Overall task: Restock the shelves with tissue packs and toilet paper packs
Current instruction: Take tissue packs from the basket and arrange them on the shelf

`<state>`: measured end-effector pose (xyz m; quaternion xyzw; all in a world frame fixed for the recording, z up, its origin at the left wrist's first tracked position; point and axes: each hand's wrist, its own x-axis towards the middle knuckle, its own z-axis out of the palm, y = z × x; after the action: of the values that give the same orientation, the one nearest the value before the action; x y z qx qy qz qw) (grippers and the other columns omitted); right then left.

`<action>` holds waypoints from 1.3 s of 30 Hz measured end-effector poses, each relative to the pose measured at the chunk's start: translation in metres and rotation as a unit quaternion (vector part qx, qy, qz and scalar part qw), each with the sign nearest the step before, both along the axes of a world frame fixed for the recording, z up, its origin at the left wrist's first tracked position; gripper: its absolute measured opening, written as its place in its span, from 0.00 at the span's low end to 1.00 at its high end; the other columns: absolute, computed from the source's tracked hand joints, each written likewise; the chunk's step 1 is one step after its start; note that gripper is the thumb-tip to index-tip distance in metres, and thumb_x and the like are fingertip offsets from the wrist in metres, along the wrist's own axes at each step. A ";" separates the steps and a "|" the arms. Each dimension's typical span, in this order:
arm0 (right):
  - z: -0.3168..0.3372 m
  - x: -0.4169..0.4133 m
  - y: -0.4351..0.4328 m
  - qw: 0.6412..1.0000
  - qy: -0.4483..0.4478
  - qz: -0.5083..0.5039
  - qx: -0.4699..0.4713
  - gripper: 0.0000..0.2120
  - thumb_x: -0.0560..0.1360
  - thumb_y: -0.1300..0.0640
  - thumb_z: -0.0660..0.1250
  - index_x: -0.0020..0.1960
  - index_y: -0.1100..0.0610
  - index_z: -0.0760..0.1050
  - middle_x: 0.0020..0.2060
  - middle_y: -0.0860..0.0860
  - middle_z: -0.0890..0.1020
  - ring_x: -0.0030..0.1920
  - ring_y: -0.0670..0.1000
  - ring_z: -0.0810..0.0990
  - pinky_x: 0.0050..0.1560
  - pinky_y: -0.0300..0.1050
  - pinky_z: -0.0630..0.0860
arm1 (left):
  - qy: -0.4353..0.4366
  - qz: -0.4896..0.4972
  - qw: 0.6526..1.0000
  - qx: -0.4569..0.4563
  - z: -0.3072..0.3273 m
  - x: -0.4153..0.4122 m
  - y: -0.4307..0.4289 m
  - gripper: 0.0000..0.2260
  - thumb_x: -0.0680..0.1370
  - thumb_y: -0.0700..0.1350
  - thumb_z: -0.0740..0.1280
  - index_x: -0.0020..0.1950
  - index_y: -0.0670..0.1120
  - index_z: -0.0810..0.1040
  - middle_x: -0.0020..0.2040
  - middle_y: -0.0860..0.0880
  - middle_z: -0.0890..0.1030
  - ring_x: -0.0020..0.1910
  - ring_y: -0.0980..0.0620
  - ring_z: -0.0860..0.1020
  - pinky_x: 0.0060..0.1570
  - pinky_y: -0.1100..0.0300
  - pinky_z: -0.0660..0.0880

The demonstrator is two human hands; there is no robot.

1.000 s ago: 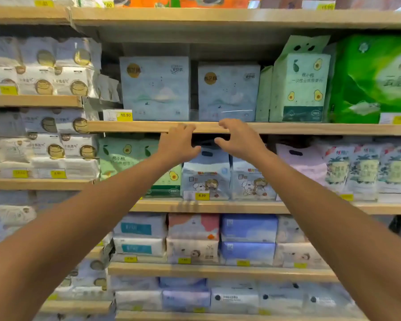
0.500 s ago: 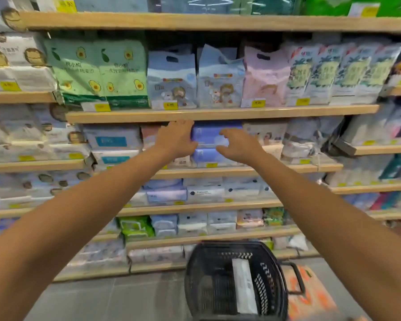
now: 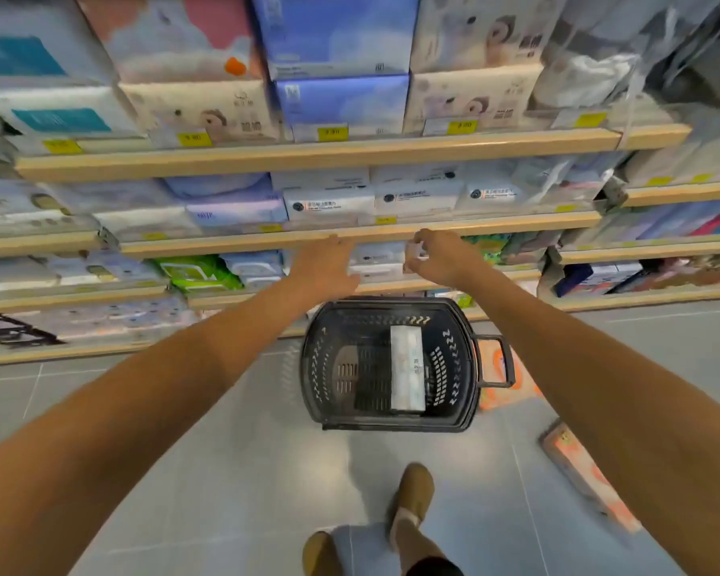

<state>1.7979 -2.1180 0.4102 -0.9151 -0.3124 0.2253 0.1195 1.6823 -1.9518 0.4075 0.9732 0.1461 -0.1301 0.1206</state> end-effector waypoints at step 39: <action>-0.499 0.011 -0.135 0.946 0.250 -0.196 -0.068 0.22 0.78 0.54 0.62 0.70 0.59 0.66 0.63 0.58 0.75 0.59 0.57 0.76 0.55 0.48 0.74 | 0.188 0.394 0.865 -0.247 -0.586 0.115 -0.159 0.52 0.70 0.50 0.73 0.77 0.50 0.35 0.72 0.41 0.55 0.70 0.40 0.60 0.64 0.48 0.67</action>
<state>1.8092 -2.2526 -0.0892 -0.8784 -0.0711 0.4399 0.1730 1.7972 -2.1111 -0.1782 0.7301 0.5002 -0.2840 0.3690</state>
